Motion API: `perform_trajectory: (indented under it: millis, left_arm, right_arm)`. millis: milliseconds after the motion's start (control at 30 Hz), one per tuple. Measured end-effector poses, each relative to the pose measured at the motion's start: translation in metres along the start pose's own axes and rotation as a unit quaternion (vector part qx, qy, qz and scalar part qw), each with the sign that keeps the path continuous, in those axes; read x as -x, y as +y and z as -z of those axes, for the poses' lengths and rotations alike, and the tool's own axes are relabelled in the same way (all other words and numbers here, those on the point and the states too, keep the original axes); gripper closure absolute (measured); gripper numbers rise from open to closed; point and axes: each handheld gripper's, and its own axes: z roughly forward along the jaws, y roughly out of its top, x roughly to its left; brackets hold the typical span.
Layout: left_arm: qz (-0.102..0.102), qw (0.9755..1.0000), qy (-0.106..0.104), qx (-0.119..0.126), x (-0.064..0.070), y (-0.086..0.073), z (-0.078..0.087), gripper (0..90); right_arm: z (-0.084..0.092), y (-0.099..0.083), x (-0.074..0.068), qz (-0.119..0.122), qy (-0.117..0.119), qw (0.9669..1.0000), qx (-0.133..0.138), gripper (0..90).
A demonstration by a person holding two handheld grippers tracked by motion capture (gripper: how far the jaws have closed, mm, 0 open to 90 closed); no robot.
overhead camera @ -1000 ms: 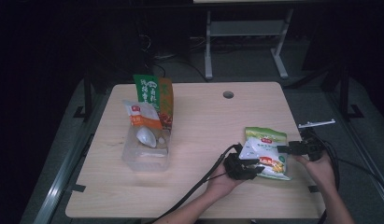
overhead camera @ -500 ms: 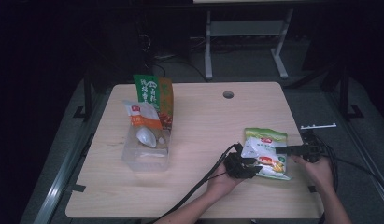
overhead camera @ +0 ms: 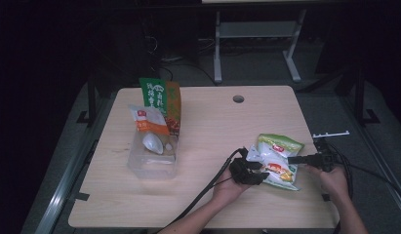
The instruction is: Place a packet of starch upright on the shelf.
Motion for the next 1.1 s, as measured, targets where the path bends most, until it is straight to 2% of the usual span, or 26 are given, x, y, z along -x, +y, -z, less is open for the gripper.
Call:
perform_trajectory:
  millis: [133, 233, 267, 300, 367, 533, 667, 767, 833, 900, 933, 1100]
  left_arm:
    - [0.001, 1.0000, 0.000, 0.001, -0.003, -0.001, 0.002, 59.6]
    - [-0.001, 1.0000, 0.002, 0.002, -0.002, -0.001, 0.001, 59.7]
    - [0.001, 1.0000, 0.001, 0.003, -0.002, -0.001, 0.001, 59.7]
    - [-0.002, 1.0000, 0.001, -0.001, -0.003, -0.001, 0.002, 59.7]
    - [0.003, 1.0000, -0.001, 0.001, -0.003, -0.001, 0.001, 59.8]
    - [0.007, 1.0000, -0.004, 0.003, -0.003, -0.001, 0.001, 59.4]
    - [0.012, 0.9999, -0.006, 0.001, -0.004, -0.001, 0.002, 55.4]
    - [0.016, 0.9998, -0.009, 0.000, -0.007, -0.001, 0.003, 46.8]
    - [0.029, 0.9994, -0.020, -0.002, -0.010, -0.002, 0.004, 41.1]
    - [0.040, 0.9989, -0.025, 0.000, -0.014, -0.003, 0.005, 35.4]
    - [0.053, 0.9981, -0.031, 0.002, -0.016, -0.004, 0.005, 33.2]
    - [0.087, 0.9951, -0.046, 0.016, -0.024, -0.006, 0.007, 26.3]
  right_arm:
    - [0.000, -0.002, 0.000, 0.003, 0.007, 1.0000, -0.002, 83.5]
    - [-0.001, -0.002, 0.002, -0.005, 0.008, 1.0000, -0.001, 72.3]
    - [-0.001, -0.001, 0.002, -0.009, 0.000, 1.0000, -0.002, 64.4]
    - [-0.002, 0.000, 0.004, -0.017, -0.007, 0.9998, -0.003, 62.5]
    - [-0.003, 0.000, 0.007, -0.025, 0.004, 0.9997, -0.003, 63.6]
    - [-0.007, 0.000, 0.005, -0.026, 0.023, 0.9994, 0.003, 78.1]
    - [-0.005, 0.001, -0.001, -0.004, 0.012, 0.9999, 0.002, 85.8]
    - [-0.004, 0.001, -0.009, 0.024, 0.000, 0.9997, -0.001, 87.1]
    - [-0.003, 0.000, -0.016, 0.048, -0.010, 0.9988, 0.000, 87.3]
    - [0.000, 0.000, -0.022, 0.061, -0.012, 0.9980, 0.007, 87.6]
    - [0.002, 0.000, -0.025, 0.068, -0.014, 0.9975, 0.012, 87.6]
    - [0.011, 0.001, -0.040, 0.098, -0.009, 0.9945, 0.035, 87.8]
